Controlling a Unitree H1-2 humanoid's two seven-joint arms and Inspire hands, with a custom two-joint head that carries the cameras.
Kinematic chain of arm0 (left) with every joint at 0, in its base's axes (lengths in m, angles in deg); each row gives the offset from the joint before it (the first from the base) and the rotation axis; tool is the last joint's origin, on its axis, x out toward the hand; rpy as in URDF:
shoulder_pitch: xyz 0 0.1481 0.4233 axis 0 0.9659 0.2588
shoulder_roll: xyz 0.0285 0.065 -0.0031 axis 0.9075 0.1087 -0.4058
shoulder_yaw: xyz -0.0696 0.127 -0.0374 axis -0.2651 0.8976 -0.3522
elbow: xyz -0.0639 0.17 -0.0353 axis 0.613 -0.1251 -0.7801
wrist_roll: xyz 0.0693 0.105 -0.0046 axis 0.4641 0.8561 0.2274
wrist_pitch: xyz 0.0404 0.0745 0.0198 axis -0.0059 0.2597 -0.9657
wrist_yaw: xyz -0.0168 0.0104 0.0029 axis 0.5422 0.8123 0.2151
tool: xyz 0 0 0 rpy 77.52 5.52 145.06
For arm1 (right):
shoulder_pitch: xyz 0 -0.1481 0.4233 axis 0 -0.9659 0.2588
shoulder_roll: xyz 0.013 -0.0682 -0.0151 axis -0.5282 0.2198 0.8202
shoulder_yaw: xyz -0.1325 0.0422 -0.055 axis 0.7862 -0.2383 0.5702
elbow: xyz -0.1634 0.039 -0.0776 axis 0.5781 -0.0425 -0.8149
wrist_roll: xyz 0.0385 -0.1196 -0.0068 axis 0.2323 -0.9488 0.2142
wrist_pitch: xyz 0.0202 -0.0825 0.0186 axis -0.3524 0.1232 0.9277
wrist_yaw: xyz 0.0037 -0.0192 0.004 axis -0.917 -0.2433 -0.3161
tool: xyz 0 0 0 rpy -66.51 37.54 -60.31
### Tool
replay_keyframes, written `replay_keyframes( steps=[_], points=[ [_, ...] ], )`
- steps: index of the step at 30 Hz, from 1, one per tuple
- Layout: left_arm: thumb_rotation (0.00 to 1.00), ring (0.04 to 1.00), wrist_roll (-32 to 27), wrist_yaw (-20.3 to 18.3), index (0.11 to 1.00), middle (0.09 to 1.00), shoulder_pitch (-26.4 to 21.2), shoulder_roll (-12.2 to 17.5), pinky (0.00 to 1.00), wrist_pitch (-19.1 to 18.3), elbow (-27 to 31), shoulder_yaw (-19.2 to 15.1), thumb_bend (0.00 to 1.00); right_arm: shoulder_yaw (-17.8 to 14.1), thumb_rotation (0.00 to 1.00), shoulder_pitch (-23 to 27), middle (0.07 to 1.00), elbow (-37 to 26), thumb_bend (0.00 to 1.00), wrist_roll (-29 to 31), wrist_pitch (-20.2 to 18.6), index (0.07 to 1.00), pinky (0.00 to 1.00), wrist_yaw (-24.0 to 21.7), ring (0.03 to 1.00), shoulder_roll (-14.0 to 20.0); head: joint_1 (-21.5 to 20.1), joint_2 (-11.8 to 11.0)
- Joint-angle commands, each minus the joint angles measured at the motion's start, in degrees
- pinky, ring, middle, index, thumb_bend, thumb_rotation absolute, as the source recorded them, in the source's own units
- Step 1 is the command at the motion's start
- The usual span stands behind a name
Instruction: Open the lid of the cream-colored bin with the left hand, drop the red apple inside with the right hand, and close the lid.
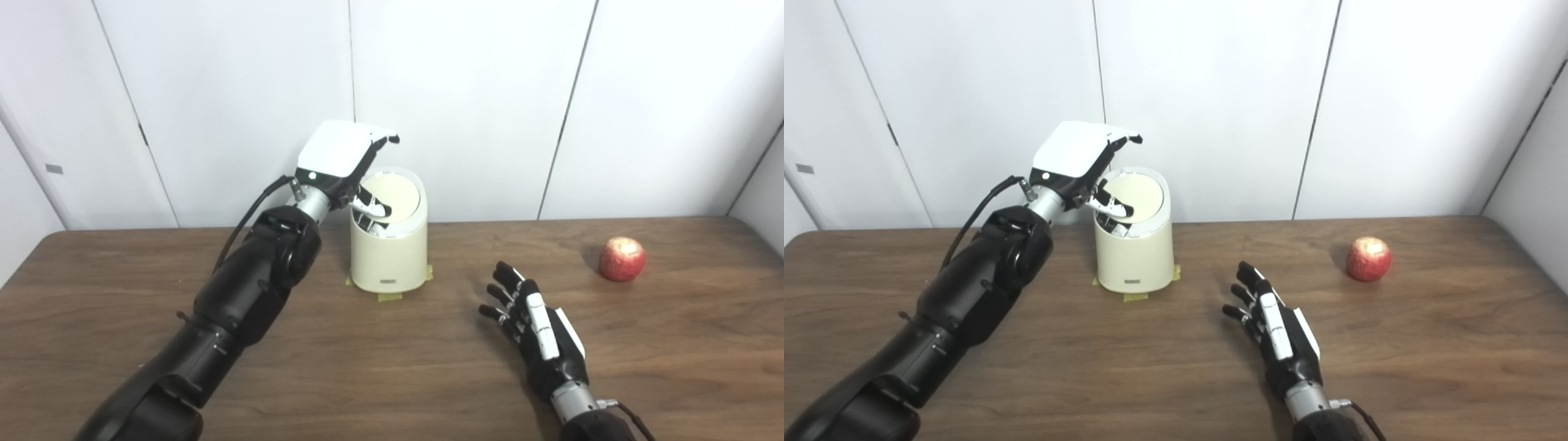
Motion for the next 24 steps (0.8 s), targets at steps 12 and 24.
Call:
replay_keyframes(
  steps=[12,24],
  points=[
    [0.08,0.837,1.51,-0.27,0.831,0.825,-3.24,1.19,0.82,2.14,-1.48,3.12,1.00,0.89,0.90,-2.87,0.935,2.56,0.56,0.35,-3.79,0.899,0.78,-0.03,0.912,-1.10,-0.22,0.19],
    [0.09,0.832,0.36,-2.91,0.833,0.829,-2.38,1.85,0.82,1.38,2.16,2.89,0.99,1.07,0.91,-2.97,0.938,1.92,0.56,0.23,-4.44,0.901,0.78,0.10,0.912,-1.14,-0.36,0.64]
  ],
)
